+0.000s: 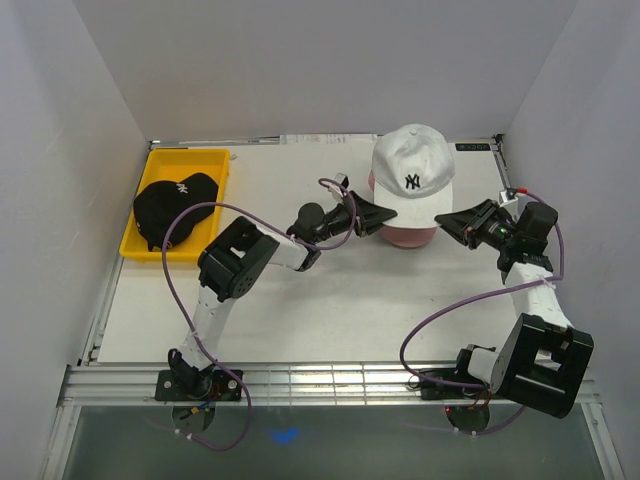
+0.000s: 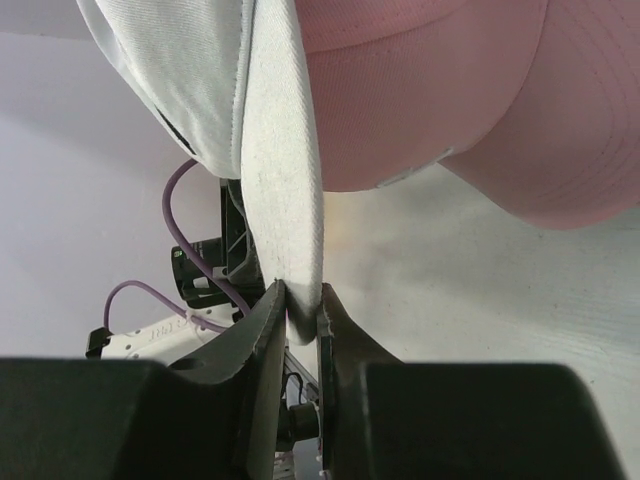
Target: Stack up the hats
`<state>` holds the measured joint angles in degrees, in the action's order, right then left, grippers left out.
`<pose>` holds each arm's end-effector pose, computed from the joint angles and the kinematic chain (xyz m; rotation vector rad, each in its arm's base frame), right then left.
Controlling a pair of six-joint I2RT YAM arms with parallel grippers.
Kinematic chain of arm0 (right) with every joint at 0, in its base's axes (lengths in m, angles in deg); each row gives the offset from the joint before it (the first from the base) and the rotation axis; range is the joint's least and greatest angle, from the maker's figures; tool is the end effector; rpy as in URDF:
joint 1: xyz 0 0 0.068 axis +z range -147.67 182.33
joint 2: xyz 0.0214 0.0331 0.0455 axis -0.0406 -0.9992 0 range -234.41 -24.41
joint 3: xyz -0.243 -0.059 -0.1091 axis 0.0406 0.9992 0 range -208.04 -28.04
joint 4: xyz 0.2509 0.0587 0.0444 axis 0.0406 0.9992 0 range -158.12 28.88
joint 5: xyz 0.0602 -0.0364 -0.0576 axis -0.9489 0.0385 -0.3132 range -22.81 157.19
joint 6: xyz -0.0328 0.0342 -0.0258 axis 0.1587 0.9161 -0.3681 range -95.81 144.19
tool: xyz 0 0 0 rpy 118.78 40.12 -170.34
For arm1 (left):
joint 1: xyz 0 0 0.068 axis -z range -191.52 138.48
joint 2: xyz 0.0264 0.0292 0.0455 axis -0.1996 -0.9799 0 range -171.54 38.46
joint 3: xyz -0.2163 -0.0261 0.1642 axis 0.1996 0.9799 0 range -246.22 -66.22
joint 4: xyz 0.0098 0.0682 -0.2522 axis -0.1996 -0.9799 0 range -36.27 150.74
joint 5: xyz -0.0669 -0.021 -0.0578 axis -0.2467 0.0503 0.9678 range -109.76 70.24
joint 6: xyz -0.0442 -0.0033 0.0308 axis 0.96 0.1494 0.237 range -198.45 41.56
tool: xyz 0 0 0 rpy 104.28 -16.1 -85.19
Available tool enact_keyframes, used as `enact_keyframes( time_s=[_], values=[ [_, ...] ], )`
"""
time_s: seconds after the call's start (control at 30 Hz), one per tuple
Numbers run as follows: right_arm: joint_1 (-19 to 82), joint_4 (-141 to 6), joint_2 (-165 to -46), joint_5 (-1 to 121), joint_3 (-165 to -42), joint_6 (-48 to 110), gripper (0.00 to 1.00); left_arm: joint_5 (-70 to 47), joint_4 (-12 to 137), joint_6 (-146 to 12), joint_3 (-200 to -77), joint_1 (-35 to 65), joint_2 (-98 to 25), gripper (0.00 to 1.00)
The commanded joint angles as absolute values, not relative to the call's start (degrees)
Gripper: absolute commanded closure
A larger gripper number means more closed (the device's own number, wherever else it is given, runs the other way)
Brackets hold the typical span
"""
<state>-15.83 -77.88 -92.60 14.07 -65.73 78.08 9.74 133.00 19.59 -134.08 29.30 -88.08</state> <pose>0.2490 -0.0516 0.2522 0.5830 1.9099 1.2980 0.3351 -0.3126 0.1721 -0.3238 1.8147 -2.2409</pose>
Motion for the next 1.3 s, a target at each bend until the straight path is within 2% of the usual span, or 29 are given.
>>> enact_keyframes(
  time_s=[0.0,0.53,1.27],
  values=[
    [-17.89,-76.56,-93.14,19.11,-64.43,73.41,0.92,11.97,130.71,18.41,-133.98,29.44,-83.27,1.00],
    [-22.28,-68.65,-99.12,22.28,-66.53,67.78,0.92,9.34,118.22,15.25,-133.81,30.76,-83.54,1.00],
    [-23.43,-60.30,-102.64,34.31,-70.05,63.74,0.92,1.25,105.75,15.69,-133.28,32.60,-85.03,1.00]
  ],
)
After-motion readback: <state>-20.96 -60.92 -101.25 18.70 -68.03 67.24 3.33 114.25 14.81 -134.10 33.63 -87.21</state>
